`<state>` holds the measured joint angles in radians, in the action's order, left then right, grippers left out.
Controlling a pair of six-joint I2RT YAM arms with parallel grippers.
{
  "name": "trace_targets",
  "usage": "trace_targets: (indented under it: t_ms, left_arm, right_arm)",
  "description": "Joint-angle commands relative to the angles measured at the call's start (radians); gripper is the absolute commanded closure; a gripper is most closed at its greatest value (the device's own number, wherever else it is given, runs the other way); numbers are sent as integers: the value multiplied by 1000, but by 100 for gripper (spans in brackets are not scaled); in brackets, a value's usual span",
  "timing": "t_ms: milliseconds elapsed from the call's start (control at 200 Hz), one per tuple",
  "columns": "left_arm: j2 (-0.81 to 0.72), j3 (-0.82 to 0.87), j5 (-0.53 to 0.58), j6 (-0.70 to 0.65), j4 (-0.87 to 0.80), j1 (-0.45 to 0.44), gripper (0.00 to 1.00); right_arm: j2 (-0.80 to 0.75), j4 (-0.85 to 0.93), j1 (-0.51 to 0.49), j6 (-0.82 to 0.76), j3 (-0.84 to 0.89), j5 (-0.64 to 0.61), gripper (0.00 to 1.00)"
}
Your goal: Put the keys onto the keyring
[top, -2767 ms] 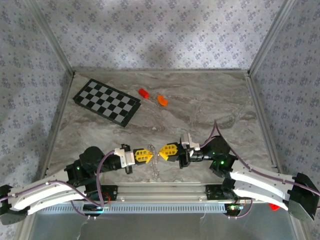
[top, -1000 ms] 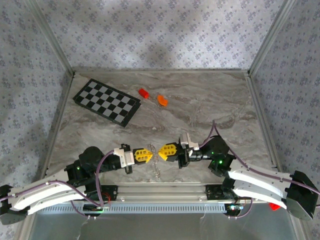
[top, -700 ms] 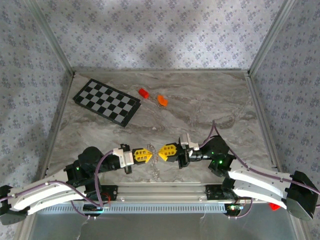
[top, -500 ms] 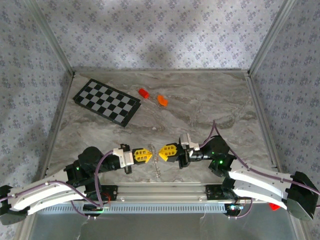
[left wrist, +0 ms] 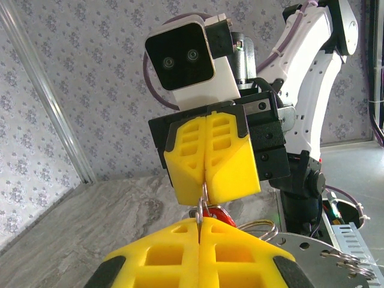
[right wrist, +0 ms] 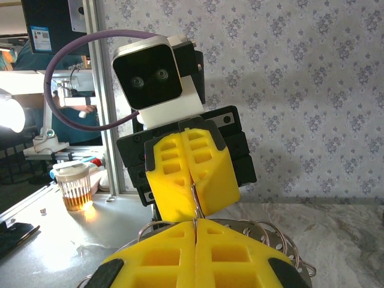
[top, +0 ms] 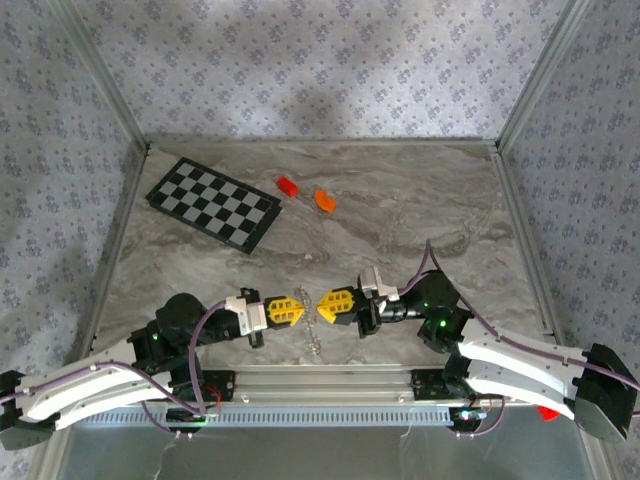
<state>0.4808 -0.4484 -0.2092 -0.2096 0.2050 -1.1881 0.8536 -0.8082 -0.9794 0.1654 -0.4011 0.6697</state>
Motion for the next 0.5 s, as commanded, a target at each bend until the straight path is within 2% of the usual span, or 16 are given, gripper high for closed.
trace_targets:
  t_ms: [0, 495]
  left_arm:
    - [2, -15, -14, -6, 42, -9, 100]
    - [4, -16, -19, -1, 43, -9, 100]
  right_arm:
    - [-3, -21, 4, -2, -31, 8, 100]
    - [-32, -55, 25, 11, -9, -12, 100]
